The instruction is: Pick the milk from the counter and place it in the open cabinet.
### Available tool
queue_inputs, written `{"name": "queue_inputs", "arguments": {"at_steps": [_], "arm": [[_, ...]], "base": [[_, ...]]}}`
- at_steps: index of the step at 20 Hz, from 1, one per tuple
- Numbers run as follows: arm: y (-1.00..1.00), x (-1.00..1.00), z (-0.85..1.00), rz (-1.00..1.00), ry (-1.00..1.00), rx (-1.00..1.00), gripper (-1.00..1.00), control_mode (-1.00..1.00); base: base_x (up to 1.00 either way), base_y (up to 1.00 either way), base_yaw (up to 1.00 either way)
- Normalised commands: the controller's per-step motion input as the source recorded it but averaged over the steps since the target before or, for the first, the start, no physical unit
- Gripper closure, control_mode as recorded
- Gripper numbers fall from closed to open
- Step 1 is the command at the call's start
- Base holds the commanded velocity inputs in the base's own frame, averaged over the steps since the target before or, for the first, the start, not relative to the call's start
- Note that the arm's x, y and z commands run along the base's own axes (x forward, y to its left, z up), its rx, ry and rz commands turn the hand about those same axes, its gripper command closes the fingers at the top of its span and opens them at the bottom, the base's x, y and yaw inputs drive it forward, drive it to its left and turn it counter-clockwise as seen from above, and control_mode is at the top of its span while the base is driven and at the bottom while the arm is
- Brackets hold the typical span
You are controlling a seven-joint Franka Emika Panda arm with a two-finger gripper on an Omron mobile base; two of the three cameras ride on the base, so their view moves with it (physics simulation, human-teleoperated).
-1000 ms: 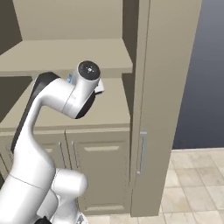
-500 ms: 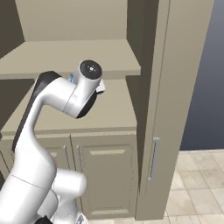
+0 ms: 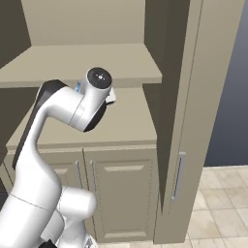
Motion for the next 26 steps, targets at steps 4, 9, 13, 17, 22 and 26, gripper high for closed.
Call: {"name": "queue_inputs", "arguments": {"at_steps": [4,9,13,17,22,26], "arm": [[0.0,0.0,0.0,0.0,0.0,0.0,1.0,1.0],[0.0,0.0,0.0,0.0,0.0,0.0,1.0,1.0],[0.03,0.0,0.0,0.0,0.0,0.0,1.0,-1.0],[0.17,0.05,0.1,-0.05,0.04,0.0,1.0,-1.0],[0.17,0.11,0.45,-0.19,0.16,-0.03,1.0,-1.0],[0.15,-0.25,0.5,-0.24,0.1,-0.05,1.0,-1.0]], "base": [[0.0,0.0,0.0],[0.0,0.0,0.0],[0.0,0.03,0.0],[0.0,0.0,0.0],[0.0,0.0,0.0],[0.0,0.0,0.0]]}}
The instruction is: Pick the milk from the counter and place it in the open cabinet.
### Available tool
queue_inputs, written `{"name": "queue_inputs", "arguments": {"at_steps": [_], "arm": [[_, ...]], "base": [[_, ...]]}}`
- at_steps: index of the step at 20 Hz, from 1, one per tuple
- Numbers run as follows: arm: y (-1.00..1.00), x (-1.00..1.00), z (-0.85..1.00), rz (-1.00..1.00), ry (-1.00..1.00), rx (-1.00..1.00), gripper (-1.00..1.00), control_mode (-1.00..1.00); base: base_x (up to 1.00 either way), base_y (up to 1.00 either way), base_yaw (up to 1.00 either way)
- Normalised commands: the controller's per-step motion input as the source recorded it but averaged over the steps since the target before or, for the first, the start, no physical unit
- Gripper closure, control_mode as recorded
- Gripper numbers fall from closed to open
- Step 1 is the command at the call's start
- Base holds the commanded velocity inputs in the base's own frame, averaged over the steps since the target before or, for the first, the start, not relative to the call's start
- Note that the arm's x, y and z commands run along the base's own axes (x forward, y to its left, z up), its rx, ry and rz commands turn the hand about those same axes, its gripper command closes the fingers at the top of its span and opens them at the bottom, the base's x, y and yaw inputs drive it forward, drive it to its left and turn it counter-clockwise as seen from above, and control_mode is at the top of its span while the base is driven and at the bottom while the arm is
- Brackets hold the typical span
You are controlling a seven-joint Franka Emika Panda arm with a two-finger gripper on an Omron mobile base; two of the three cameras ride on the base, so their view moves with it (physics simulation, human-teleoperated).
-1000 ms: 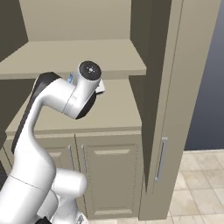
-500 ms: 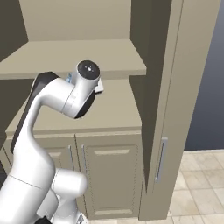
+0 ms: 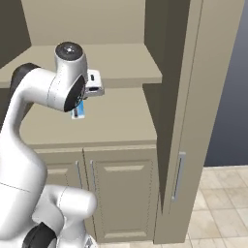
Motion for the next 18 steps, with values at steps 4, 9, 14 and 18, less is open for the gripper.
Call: {"name": "queue_inputs", "arguments": {"at_steps": [4,9,14,18], "arm": [[0.03,-0.03,0.29,-0.27,0.0,0.0,1.0,-1.0],[0.0,0.2,0.03,-0.16,-0.11,0.0,1.0,-1.0],[0.0,0.32,0.33,-0.04,-0.12,0.0,1.0,-1.0],[0.0,0.16,0.56,0.0,-0.14,0.0,1.0,-1.0]], "base": [[0.0,0.0,0.0],[0.0,0.0,0.0],[0.0,0.0,0.0],[0.0,0.0,0.0]]}}
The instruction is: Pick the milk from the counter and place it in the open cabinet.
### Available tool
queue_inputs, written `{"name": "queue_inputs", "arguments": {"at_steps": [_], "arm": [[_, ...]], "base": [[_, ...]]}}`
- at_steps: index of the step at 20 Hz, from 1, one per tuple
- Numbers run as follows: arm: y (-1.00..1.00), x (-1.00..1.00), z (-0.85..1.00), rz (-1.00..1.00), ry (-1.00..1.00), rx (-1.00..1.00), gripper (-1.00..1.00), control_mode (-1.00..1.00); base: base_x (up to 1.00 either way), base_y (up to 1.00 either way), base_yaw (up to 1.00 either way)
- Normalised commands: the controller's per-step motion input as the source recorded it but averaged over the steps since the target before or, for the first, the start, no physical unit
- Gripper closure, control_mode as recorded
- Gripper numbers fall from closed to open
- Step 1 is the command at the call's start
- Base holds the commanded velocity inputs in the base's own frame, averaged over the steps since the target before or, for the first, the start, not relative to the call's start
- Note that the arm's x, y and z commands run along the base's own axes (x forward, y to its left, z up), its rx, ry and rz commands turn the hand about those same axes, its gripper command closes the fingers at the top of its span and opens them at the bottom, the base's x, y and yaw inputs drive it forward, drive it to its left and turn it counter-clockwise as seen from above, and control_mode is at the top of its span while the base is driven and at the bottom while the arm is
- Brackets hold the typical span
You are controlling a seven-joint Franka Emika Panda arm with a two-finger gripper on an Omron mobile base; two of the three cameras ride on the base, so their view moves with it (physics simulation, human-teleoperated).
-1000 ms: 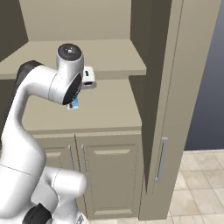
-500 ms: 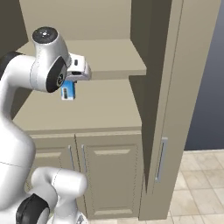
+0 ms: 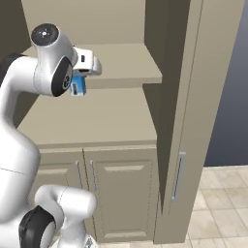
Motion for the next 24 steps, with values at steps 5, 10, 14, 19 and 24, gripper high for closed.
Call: {"name": "queue_inputs", "arguments": {"at_steps": [5,10,14,19,24], "arm": [[0.0,0.03,0.53,0.0,-0.07,0.0,1.0,-1.0],[0.01,0.43,0.09,-0.01,-0.05,0.0,1.0,-1.0],[0.09,0.68,0.0,-0.02,0.0,0.0,1.0,-1.0],[0.2,0.75,0.0,-0.01,0.0,0.0,1.0,-1.0],[0.23,0.67,0.0,-0.01,0.0,0.0,1.0,-1.0]], "base": [[0.0,0.0,0.0],[0.0,0.0,0.0],[0.0,0.0,0.0],[0.0,0.0,0.0],[0.0,0.0,0.0]]}}
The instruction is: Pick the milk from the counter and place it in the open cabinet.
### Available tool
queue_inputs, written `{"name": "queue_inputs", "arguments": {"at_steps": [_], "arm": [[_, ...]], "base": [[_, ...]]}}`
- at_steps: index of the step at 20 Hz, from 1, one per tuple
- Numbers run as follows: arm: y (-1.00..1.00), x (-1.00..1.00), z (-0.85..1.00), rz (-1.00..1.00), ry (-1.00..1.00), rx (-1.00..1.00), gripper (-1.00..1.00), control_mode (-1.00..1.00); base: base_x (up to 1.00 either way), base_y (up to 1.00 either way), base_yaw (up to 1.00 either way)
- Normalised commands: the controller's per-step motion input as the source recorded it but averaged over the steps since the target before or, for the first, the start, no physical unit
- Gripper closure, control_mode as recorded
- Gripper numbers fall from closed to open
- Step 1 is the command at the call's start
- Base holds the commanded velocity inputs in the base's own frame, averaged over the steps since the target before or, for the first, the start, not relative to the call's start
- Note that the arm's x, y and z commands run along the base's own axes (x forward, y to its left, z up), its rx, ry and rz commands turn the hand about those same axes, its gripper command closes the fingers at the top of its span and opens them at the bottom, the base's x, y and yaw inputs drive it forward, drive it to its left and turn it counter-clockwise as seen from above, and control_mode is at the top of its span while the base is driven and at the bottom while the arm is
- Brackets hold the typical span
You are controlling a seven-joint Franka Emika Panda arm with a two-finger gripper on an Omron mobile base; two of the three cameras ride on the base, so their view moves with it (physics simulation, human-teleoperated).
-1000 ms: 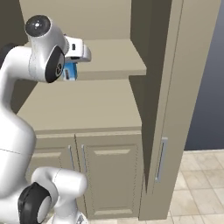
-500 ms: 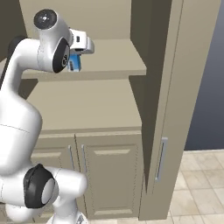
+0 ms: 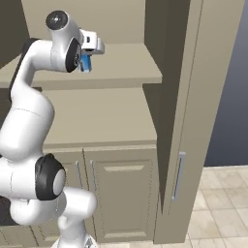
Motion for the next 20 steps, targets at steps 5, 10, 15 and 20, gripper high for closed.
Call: {"name": "queue_inputs", "arguments": {"at_steps": [5,10,15,20], "arm": [[0.16,0.48,0.0,0.0,0.0,0.0,1.0,-1.0],[0.1,0.29,-0.07,0.0,0.0,0.0,1.0,-1.0],[0.06,0.2,-0.28,0.0,0.0,-0.01,1.0,-1.0],[0.06,0.08,-0.46,0.0,0.0,-0.01,1.0,-1.0]], "base": [[0.0,0.0,0.0],[0.0,0.0,0.0],[0.0,0.0,0.0],[0.0,0.0,0.0]]}}
